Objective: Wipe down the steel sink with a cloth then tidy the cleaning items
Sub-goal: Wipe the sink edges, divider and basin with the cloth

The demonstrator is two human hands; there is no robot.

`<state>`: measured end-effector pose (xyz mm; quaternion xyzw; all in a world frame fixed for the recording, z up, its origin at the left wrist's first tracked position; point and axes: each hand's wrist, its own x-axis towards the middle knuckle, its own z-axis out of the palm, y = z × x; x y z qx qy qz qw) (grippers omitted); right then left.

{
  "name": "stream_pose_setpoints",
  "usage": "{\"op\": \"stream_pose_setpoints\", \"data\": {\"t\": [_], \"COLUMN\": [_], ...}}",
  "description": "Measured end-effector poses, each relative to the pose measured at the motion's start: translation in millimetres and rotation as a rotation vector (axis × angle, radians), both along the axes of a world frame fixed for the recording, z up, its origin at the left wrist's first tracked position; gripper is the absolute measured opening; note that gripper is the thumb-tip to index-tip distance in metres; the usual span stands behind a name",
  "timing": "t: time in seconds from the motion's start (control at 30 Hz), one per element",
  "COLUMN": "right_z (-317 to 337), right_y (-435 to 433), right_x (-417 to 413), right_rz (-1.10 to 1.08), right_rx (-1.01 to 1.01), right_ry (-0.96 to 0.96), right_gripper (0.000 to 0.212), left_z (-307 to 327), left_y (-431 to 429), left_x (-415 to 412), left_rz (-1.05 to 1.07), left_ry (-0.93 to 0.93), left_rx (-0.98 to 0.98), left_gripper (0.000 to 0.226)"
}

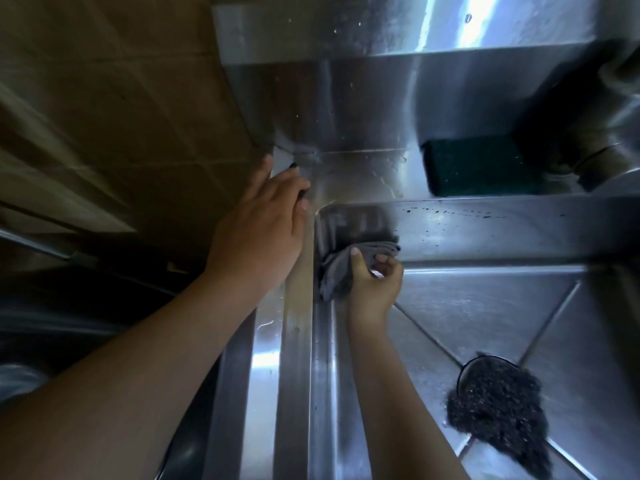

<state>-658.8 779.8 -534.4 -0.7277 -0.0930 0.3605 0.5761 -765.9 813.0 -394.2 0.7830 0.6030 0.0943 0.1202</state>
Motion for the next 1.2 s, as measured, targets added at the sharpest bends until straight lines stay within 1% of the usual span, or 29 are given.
{"op": "stream_pose_setpoints", "data": {"t": [0.07, 0.2, 0.4, 0.5, 0.63, 0.9, 1.07, 1.2], "right_z": [15, 51, 80, 76, 52, 2, 3, 11], "right_y": [-2, -2, 3, 8, 9, 4, 0, -13], "right_x": [-3, -7, -14, -15, -16, -4, 3, 13], "right_rz": [-0.006, -0.052, -0.069, -0.073, -0.061, 0.044, 0.099, 0.124], "right_rx": [0.067, 0.156, 0.212, 0.18, 0.165, -0.101, -0.138, -0.084], "right_ry": [0.029, 0.02, -0.048, -0.098, -0.138, -0.171, -0.197, -0.186], "right_gripper": [0.031, 0.035, 0.039, 0.044, 0.046, 0.055, 0.048, 0.04], "left_z": [1, 2, 3, 4, 2, 0, -2, -1], "left_y": [0, 0, 0, 0, 0, 1, 2, 3], "left_x": [0, 1, 1, 2, 1, 0, 0, 1], "left_rz": [0.009, 0.008, 0.021, 0.012, 0.005, 0.006, -0.013, -0.018], "left_ry": [-0.006, -0.011, -0.017, -0.021, -0.023, -0.01, -0.018, 0.007], "left_rx": [-0.005, -0.006, -0.017, -0.013, -0.006, -0.014, -0.003, 0.003], "left_gripper": [0.035, 0.035, 0.034, 0.035, 0.035, 0.035, 0.036, 0.039]}}
